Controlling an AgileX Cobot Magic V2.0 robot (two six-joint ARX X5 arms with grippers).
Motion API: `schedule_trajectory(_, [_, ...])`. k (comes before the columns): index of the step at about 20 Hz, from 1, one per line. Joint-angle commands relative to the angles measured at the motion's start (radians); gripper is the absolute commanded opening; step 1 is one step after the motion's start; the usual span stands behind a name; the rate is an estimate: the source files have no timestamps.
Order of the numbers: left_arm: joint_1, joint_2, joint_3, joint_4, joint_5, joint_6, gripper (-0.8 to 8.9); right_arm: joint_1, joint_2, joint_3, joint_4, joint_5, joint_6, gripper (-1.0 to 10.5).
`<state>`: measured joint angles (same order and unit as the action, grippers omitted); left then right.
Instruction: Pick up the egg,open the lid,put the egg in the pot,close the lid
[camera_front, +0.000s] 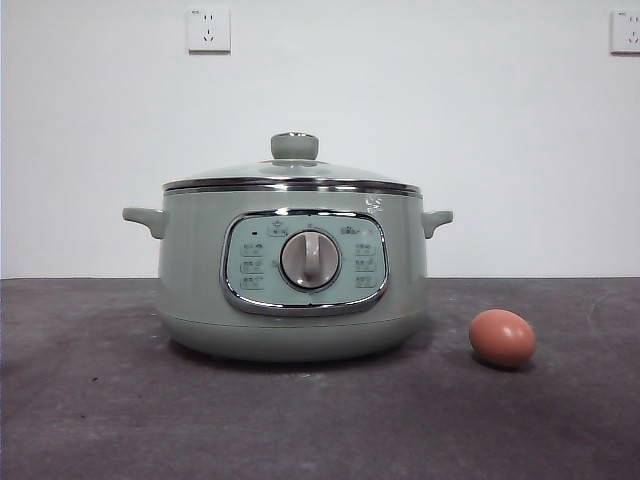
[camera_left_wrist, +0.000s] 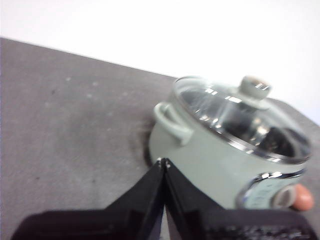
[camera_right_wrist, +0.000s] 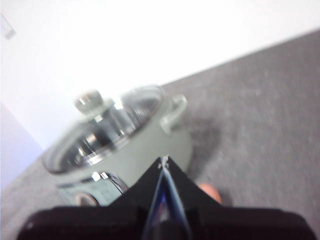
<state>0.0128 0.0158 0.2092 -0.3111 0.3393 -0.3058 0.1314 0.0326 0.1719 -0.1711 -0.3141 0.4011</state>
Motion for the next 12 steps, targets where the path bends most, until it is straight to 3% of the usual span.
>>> schedule_trajectory(1, [0.001, 0.019, 0.064, -0.048, 0.023, -0.011, -0.06, 0.001, 0.045, 0.068, -0.036, -0.002, 0.008, -0.1])
schedule_trajectory(4, [0.001, 0.057, 0.144, -0.103, 0.057, -0.003, -0.06, 0.001, 0.121, 0.169, -0.130, -0.025, -0.040, -0.1])
schedule_trajectory(12, [0.001, 0.200, 0.342, -0.273, 0.275, 0.114, -0.06, 0.002, 0.380, 0.476, -0.470, -0.214, -0.308, -0.1])
